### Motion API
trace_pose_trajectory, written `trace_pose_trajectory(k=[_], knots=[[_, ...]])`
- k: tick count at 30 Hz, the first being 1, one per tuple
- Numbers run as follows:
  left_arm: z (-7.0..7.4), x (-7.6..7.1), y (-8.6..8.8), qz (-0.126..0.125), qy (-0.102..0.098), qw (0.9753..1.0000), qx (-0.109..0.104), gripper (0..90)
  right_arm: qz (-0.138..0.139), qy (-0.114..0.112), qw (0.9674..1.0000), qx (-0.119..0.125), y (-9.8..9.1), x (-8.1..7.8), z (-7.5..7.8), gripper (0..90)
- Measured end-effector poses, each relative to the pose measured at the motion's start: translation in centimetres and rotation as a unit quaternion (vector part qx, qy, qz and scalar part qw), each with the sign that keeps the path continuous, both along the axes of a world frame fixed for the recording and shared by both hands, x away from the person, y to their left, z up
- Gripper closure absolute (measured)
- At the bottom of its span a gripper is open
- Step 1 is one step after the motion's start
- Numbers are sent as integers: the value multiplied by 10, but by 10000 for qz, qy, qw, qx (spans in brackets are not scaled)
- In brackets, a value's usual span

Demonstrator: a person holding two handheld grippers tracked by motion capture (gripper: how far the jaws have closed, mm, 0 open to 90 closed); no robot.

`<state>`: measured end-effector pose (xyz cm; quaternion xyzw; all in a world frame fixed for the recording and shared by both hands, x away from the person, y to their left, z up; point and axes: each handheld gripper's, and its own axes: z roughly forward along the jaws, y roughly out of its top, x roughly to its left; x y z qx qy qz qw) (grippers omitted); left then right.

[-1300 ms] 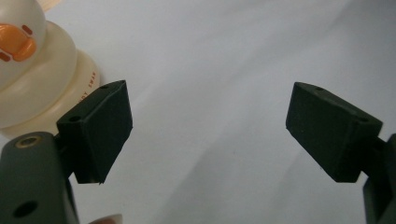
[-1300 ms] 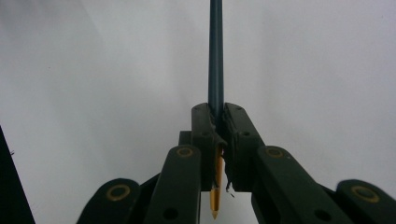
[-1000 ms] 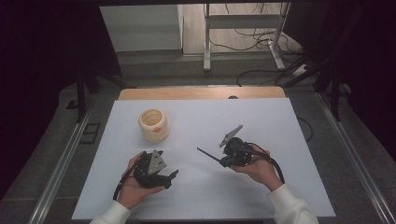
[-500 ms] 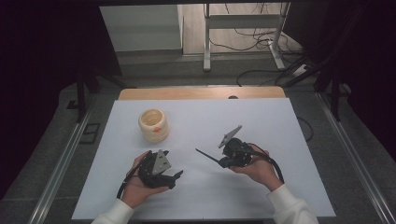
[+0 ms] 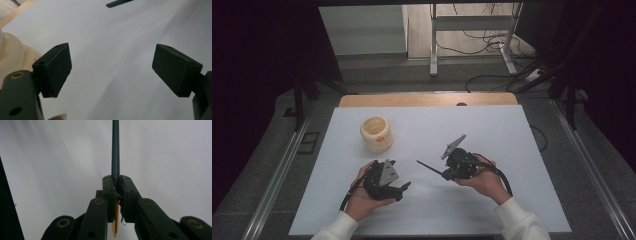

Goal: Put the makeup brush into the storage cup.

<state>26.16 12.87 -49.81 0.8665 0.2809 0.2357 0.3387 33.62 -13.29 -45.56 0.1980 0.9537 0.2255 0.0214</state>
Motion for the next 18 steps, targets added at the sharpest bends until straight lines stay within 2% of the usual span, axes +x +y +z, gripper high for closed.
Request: trace_pose_trajectory(k=[9,13,18], knots=[[0,0,-1,-54,-10,10000,14,178,164,33,9999,-25,10,-2,-2,838],[-1,-1,-3,-65,-14,10000,42,178,295,48,9995,-56,20,-4,-3,838],[-2,0,-3,-54,9,10000,41,178,312,39,9995,-62,22,-3,-4,838]])
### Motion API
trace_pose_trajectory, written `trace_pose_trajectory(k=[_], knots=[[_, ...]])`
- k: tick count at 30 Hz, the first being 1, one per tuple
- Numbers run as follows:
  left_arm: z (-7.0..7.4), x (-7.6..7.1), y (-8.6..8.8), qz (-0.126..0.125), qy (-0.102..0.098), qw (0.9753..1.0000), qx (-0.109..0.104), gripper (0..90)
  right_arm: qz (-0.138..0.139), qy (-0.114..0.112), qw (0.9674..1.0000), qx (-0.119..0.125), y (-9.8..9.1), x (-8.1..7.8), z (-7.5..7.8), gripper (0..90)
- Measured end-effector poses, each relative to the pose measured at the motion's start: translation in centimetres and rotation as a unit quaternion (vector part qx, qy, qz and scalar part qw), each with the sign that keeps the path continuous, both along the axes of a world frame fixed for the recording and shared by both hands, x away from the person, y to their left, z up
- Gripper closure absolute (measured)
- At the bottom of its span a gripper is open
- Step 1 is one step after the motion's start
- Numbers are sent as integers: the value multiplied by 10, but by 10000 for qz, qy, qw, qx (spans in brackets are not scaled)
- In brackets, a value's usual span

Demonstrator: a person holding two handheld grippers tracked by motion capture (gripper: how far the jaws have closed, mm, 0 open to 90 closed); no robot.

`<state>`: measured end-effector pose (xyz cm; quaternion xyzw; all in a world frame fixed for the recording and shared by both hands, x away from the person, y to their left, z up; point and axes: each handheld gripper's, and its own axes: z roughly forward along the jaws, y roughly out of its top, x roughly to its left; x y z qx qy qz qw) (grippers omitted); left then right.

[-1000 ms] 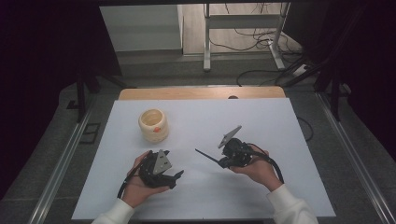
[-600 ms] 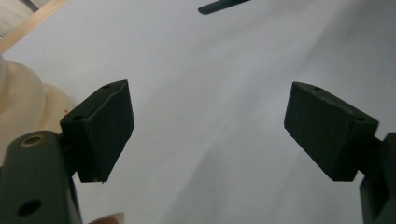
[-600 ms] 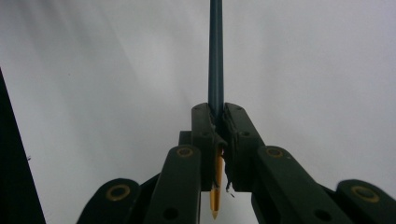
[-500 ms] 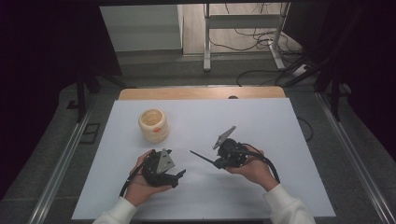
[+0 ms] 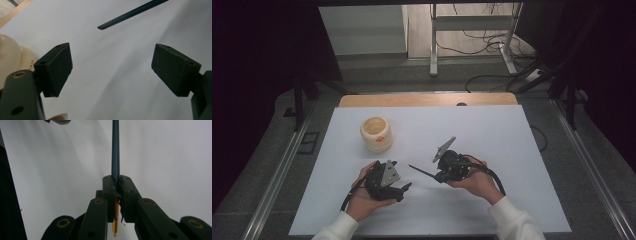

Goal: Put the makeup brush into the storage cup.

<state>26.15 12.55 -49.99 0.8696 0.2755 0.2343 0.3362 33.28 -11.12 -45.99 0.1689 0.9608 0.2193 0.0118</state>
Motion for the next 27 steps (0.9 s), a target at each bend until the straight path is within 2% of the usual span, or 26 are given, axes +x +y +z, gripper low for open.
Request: trace_pose_trajectory(k=[7,10,14,19,21,22,27], knots=[[0,0,0,-4,-7,10000,33,187,40,12,10000,-27,2,-1,-1,838],[0,0,-1,-30,-16,9999,128,194,32,28,10000,-25,2,-1,-1,838],[0,1,-3,-30,-4,9999,109,202,31,25,10000,2,0,0,0,838],[4,7,-11,-209,21,9995,217,209,45,28,10000,-15,0,0,-1,839],[4,8,-12,-224,29,9995,198,214,49,32,10000,-15,0,0,-1,838],[4,11,-15,-245,90,9993,258,213,48,36,10000,-13,0,-1,-1,838],[3,15,-22,-383,126,9985,384,217,34,40,10000,12,-1,-1,0,838]])
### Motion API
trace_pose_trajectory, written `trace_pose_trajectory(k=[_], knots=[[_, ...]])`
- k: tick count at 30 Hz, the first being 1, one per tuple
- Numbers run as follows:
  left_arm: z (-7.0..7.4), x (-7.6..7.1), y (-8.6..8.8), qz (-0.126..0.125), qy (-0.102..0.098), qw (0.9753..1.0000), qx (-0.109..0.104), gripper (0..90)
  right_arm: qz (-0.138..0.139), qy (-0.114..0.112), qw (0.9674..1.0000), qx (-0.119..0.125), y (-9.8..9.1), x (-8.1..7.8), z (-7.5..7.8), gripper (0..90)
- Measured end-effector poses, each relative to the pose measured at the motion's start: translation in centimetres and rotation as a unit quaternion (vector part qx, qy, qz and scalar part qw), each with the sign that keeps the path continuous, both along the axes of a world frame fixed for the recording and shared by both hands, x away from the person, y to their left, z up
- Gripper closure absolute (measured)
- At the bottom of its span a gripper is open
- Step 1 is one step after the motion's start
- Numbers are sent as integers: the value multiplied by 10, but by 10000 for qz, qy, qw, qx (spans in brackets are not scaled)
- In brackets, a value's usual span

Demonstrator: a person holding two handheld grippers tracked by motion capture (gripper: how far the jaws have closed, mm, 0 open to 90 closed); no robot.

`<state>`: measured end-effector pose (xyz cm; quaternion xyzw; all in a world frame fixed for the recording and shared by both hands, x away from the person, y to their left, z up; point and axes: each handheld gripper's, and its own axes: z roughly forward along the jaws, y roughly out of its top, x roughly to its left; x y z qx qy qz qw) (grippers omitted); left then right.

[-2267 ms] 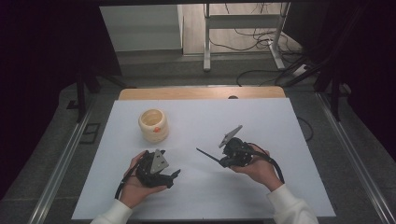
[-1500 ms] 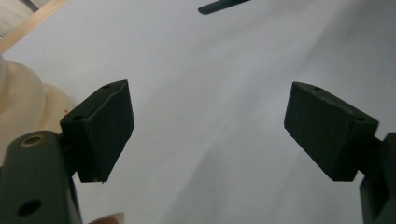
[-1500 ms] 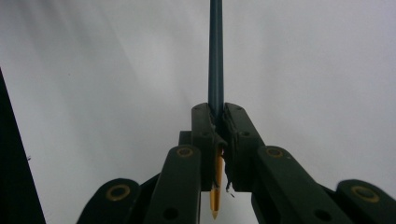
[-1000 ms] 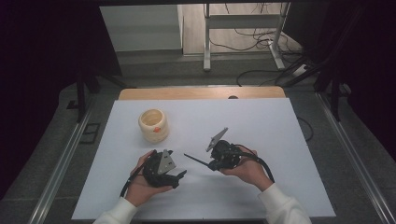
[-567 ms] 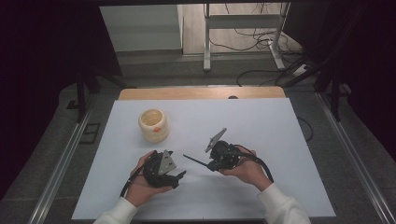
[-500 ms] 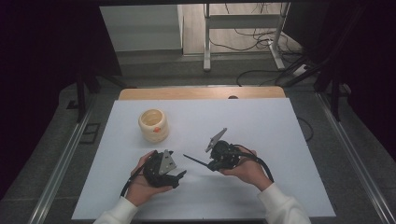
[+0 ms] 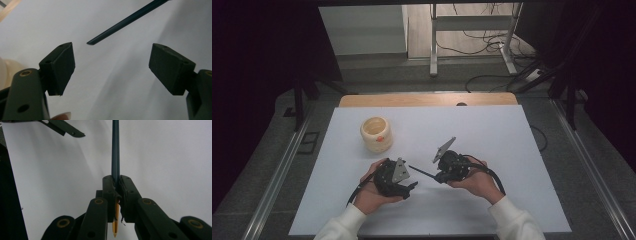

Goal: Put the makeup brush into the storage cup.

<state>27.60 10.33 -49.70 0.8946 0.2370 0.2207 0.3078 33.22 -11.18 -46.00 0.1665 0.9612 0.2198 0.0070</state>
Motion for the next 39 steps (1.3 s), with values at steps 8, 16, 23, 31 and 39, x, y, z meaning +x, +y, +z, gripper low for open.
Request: trace_pose_trajectory(k=[8,16,23,31,39], knots=[[3,3,-11,-183,-107,9997,142,225,-6,-1,10000,-7,0,0,-1,838],[5,8,-21,-291,-139,9991,284,255,4,23,10000,-26,-1,1,-2,838],[4,9,-28,-353,-185,9985,370,271,26,36,10000,-7,0,1,-2,838],[2,9,-33,-484,-267,9973,477,388,44,40,10000,-14,1,0,-1,838],[0,6,-36,-576,-267,9965,543,593,79,44,9999,44,1,-2,0,839]])
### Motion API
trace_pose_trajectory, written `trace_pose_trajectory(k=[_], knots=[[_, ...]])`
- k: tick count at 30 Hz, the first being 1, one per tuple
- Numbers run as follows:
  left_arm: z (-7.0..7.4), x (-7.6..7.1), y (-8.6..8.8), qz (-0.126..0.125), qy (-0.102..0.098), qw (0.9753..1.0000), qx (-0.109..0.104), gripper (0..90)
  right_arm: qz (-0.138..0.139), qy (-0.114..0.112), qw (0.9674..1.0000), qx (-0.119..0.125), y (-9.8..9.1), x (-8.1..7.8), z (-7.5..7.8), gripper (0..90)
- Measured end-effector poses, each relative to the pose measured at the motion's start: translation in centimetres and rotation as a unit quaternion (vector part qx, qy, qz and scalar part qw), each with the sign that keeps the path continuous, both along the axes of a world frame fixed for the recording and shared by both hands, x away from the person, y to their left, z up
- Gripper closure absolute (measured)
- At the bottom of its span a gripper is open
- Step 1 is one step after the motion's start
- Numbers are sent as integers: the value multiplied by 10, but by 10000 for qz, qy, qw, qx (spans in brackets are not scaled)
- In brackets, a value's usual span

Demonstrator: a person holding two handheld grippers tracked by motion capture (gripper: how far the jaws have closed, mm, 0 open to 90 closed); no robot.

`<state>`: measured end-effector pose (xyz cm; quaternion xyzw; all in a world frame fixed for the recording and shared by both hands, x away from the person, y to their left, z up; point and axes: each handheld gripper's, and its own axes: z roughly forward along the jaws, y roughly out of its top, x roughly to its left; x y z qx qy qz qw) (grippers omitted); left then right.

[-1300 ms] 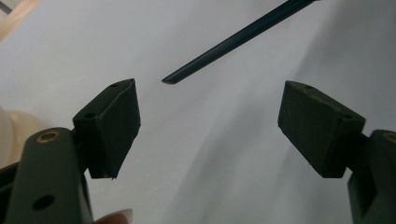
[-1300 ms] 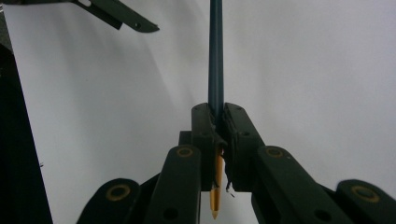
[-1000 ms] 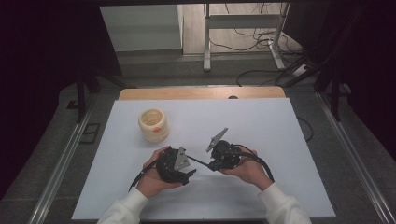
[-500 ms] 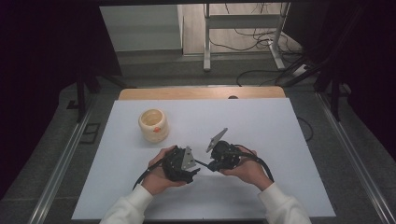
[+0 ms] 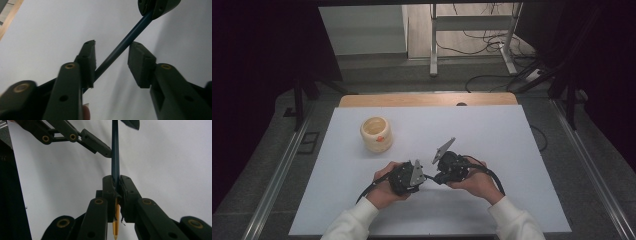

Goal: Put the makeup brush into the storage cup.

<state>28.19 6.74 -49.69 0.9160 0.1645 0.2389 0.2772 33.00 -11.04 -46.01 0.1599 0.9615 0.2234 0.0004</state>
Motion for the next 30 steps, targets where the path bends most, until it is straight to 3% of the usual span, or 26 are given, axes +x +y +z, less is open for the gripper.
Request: trace_pose_trajectory(k=[6,7,8,11,12,13,14,16,17,19,22,26,30], knots=[[-1,-3,0,-183,-11,9997,155,717,55,-43,9999,97,-1,0,4,837],[-1,-4,0,-366,96,9989,291,746,69,-43,9999,139,-2,-1,6,826],[-1,-4,0,-366,96,9989,291,775,69,-43,9999,139,-2,-1,6,826],[-3,-6,-2,-561,242,9975,354,831,-42,-156,9994,300,-4,-1,10,751],[-3,-6,-2,-481,255,9980,308,844,-189,-207,9987,419,-7,1,13,692],[-3,-6,-2,-481,255,9980,308,844,-189,-207,9987,419,-7,1,13,692],[-2,-5,-1,-462,309,9982,241,844,-334,-321,9976,518,-10,2,16,622],[-2,-4,0,-454,318,9982,242,844,-409,-377,9969,556,-11,3,18,587],[-2,-4,1,-458,332,9982,219,844,-574,-545,9943,708,-15,4,21,514],[-2,-4,2,-388,343,9986,109,844,-739,-647,9916,846,-19,5,25,457],[-1,-3,5,-311,384,9988,-12,844,-956,-735,9858,1171,-27,8,30,405],[3,0,11,-249,455,9986,-70,845,-1184,-855,9789,1431,-37,10,34,337],[4,1,16,-173,507,9983,-221,845,-1146,-855,9762,1633,-45,10,35,312]])
